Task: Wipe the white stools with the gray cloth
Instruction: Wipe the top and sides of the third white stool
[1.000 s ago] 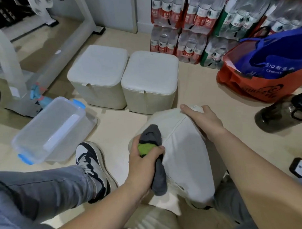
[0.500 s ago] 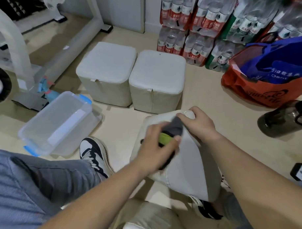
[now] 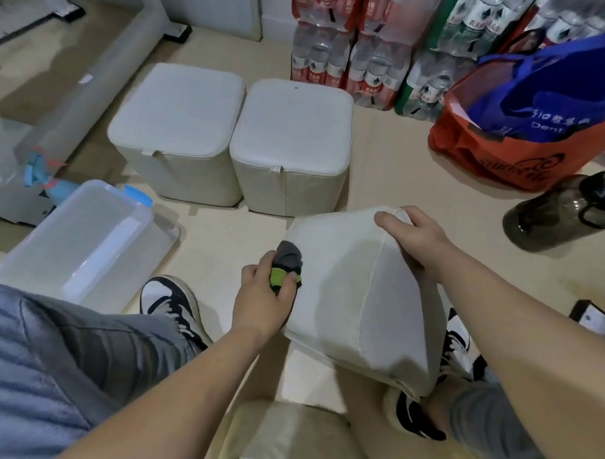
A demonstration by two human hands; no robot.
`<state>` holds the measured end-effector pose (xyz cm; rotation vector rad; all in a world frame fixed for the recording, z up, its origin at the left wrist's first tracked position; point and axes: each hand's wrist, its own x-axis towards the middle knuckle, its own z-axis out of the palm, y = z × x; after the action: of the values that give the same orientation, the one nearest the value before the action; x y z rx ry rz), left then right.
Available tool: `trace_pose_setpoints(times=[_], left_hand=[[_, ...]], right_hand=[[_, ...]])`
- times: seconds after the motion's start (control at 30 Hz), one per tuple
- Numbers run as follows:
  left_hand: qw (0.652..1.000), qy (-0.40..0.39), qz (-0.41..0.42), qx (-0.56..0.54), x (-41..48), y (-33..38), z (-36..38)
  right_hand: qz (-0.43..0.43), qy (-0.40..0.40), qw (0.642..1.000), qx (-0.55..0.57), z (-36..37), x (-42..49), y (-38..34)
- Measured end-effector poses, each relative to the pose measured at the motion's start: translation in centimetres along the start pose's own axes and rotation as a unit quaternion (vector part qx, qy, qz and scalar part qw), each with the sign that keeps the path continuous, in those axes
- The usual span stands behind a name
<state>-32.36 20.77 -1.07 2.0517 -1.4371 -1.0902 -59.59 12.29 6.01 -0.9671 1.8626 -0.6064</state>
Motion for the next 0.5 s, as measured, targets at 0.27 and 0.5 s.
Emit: trace_pose_setpoints(times=[0.27,0.5], left_hand=[[0.974,-0.041,0.216,-0.05,-4.2,11.5,2.8],[0.995,0.031,0.09,0.022,0.5,2.5,1.7]], right_hand=[[-0.023,0.001,0.996,0.083,-0.2,1.2,0.8],[-0.004,-0.003,0.999,0.04,-1.1,0.9,0.7]])
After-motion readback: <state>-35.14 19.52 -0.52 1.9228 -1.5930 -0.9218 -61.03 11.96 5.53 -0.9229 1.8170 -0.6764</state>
